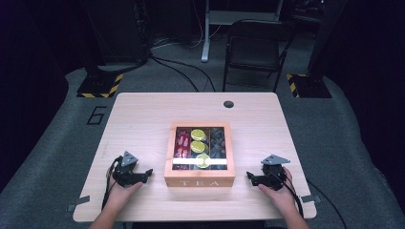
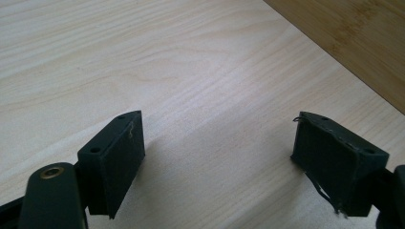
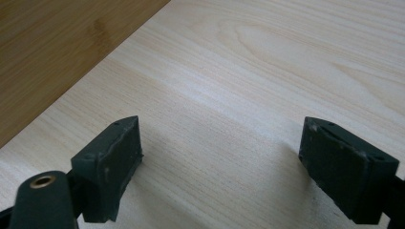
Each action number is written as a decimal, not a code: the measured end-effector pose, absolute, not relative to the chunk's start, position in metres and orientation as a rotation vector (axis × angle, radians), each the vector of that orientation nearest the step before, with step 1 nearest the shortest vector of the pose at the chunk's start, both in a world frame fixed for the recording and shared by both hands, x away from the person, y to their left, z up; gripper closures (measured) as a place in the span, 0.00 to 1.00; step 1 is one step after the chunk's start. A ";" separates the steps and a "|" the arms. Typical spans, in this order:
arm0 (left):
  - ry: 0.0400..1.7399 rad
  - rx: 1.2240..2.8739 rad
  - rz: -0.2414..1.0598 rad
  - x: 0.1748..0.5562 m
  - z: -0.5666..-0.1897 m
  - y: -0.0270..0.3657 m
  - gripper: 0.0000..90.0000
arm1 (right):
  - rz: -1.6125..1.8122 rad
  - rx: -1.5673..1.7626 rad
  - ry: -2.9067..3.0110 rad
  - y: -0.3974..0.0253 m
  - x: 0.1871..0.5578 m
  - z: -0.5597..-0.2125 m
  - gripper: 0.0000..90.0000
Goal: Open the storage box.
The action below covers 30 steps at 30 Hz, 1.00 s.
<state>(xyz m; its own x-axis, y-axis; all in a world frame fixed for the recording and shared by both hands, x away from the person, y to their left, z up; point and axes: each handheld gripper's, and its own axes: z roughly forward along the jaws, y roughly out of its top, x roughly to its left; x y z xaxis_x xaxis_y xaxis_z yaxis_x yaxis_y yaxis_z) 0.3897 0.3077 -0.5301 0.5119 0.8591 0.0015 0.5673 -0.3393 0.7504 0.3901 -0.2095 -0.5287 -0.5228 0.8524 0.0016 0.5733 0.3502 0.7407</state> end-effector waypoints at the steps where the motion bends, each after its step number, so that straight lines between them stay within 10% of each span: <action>1: 1.158 2.060 0.519 0.390 -0.529 0.308 0.19 | 0.987 1.249 2.236 -0.210 0.390 -0.529 0.15; 30: 1.172 2.049 0.528 0.392 -0.531 0.303 0.15 | 0.978 1.262 2.229 -0.209 0.389 -0.529 0.15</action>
